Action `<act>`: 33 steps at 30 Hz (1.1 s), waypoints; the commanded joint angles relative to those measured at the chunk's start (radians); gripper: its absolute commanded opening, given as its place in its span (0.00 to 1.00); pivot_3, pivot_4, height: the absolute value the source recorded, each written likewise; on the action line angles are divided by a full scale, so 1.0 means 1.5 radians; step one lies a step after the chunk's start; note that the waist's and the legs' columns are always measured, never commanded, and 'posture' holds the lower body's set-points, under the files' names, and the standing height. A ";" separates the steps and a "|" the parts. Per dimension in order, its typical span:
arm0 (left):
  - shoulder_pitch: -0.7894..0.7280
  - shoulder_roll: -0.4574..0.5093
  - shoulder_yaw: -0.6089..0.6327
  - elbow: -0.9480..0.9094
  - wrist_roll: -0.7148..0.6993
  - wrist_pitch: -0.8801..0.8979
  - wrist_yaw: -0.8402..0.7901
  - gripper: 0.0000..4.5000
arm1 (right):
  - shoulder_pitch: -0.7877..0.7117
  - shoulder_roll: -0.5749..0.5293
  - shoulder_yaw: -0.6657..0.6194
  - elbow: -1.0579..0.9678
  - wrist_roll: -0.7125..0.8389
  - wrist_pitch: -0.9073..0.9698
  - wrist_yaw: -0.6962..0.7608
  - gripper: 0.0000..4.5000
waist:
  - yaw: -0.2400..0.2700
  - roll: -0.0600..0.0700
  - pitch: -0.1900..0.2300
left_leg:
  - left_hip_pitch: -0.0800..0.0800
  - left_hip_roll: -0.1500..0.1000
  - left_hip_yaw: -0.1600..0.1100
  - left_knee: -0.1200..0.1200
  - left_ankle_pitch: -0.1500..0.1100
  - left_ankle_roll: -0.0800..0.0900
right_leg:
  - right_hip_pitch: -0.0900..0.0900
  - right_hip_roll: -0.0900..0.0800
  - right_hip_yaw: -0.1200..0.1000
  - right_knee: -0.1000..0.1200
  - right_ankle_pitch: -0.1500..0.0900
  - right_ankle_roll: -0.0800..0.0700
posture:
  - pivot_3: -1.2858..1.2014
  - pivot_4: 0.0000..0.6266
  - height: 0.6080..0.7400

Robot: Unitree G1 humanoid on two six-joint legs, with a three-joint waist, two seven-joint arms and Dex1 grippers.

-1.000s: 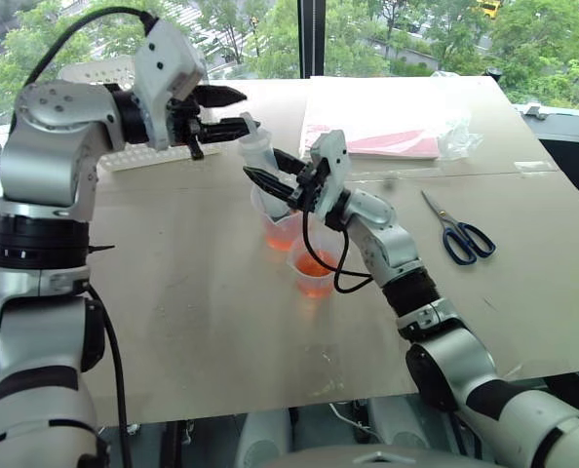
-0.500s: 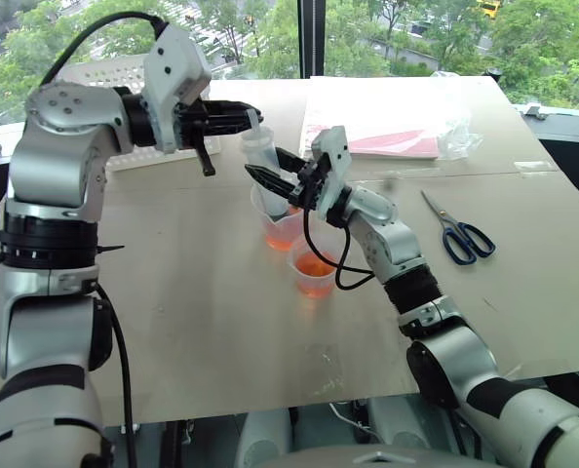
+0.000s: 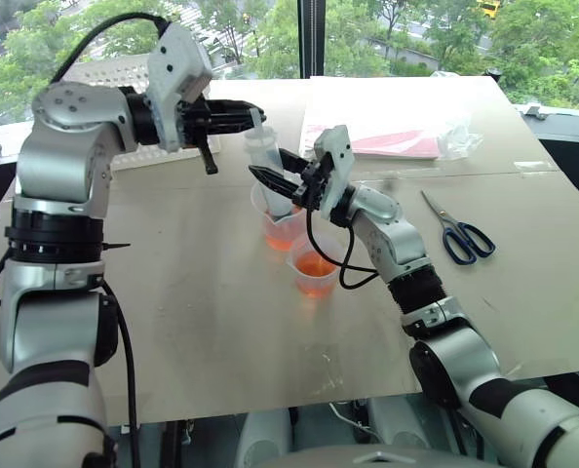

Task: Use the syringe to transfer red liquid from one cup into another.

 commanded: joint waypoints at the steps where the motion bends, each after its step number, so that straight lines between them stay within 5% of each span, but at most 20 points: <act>1: -0.055 0.007 0.035 0.012 0.019 -0.027 0.034 0.00 | 0.008 0.016 0.070 -0.034 -0.017 0.013 0.054 0.33 | 0.000 0.000 0.000 | 0.000 0.000 0.000 0.000 0.000 0.000 | 0.000 0.000 0.000 0.000 0.000 0.000 | 0.52 0.24 1.00; 22: -0.006 0.023 0.044 -0.034 -0.025 0.019 -0.003 0.00 | -0.021 0.028 0.036 -0.035 -0.003 0.018 0.036 0.33 | -0.002 0.000 0.000 | 0.000 0.000 0.000 0.001 0.000 0.000 | 0.000 0.000 0.000 0.001 0.000 0.000 | 0.52 0.24 1.00; 23: 0.009 0.027 0.050 -0.051 -0.035 0.038 -0.006 0.16 | -0.029 0.029 0.028 -0.040 0.003 0.024 0.033 0.33 | -0.003 0.000 0.000 | 0.000 0.000 0.000 0.001 0.000 0.000 | 0.000 0.000 0.000 0.002 0.000 0.000 | 0.52 0.24 1.00; 25: 0.040 0.031 0.069 -0.082 -0.052 0.052 -0.006 0.25 | -0.045 0.027 0.011 -0.054 0.017 0.041 0.030 0.32 | -0.002 0.000 0.000 | 0.000 0.000 0.000 0.001 0.000 0.000 | 0.000 0.000 0.000 0.004 0.000 0.000 | 0.52 0.24 1.00; 29: 0.092 0.045 0.137 -0.149 -0.114 0.135 0.011 0.62 | -0.065 0.018 -0.014 -0.084 0.040 0.076 0.025 0.32 | -0.002 0.000 0.000 | 0.000 0.000 0.000 0.001 0.000 0.000 | 0.000 0.000 0.000 0.005 0.000 0.000 | 0.52 0.24 1.00; 33: 0.198 0.076 0.247 -0.251 -0.209 0.251 0.035 0.62 | -0.072 0.005 -0.036 -0.118 0.065 0.114 0.014 0.32 | -0.003 0.000 0.000 | 0.000 0.000 -0.001 0.001 0.000 0.000 | 0.000 -0.001 0.000 0.005 0.000 0.000 | 0.52 0.24 1.00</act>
